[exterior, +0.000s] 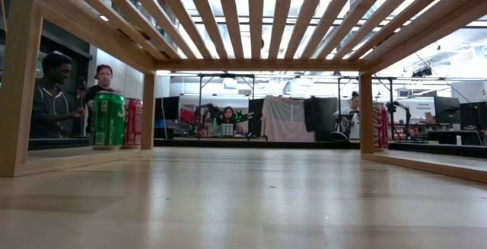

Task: Place canned beverage on shelf
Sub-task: Put the top right white yellow soda can on the shelf

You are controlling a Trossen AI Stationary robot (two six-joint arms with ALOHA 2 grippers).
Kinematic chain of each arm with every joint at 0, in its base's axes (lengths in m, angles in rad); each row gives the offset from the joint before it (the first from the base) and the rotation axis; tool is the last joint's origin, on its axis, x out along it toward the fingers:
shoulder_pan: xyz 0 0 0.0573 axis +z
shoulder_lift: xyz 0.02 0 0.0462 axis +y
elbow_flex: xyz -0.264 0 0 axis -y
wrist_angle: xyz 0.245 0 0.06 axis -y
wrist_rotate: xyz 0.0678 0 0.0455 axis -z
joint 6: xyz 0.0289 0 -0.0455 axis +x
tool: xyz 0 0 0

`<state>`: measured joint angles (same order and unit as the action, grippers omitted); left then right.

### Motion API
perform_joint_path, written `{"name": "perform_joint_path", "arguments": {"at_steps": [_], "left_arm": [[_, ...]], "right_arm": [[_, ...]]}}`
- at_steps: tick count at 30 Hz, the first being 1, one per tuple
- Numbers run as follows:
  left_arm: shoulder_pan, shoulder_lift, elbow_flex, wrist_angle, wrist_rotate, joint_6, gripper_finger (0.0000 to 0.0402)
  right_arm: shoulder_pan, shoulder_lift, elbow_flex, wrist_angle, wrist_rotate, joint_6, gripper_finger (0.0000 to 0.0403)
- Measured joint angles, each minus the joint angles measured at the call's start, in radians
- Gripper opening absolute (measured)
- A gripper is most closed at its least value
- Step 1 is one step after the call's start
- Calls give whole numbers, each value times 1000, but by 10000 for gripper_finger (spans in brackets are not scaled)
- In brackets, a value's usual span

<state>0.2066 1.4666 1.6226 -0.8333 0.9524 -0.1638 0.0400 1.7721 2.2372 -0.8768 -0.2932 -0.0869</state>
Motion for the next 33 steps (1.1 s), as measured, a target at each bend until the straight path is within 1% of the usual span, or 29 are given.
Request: {"name": "perform_joint_path", "arguments": {"at_steps": [3, 8, 12, 13, 17, 20, 25, 27, 31, 33], "left_arm": [[0, 0, 0, 0, 0, 0, 228], [-1, 0, 0, 3, -1, 4, 228], [-1, 0, 0, 6, -8, 2, 231], [-1, 0, 0, 9, -9, -3, 241], [4, -4, 0, 30, -18, -19, 306], [14, -16, 2, 44, -16, -23, 333], [54, -43, 2, 118, -9, -72, 340], [79, -62, 19, 134, -6, -79, 341], [116, -92, 116, 144, -13, -78, 342], [124, -112, 170, 146, -43, -65, 343]], "right_arm": [[0, 0, 0, 1, 5, 18, 335], [-1, 0, 0, 7, 10, 30, 245], [-1, 0, 0, 5, 10, 27, 242], [-1, -2, 0, 3, 9, 27, 242], [-1, -21, 0, -27, 16, 35, 242], [1, -42, -1, -93, 25, 45, 242], [0, -70, 0, -157, 93, 63, 242], [0, -71, 0, -164, 143, 72, 242], [0, -54, 0, -173, 263, 87, 242], [0, -25, 0, -175, 305, 87, 242]]}}
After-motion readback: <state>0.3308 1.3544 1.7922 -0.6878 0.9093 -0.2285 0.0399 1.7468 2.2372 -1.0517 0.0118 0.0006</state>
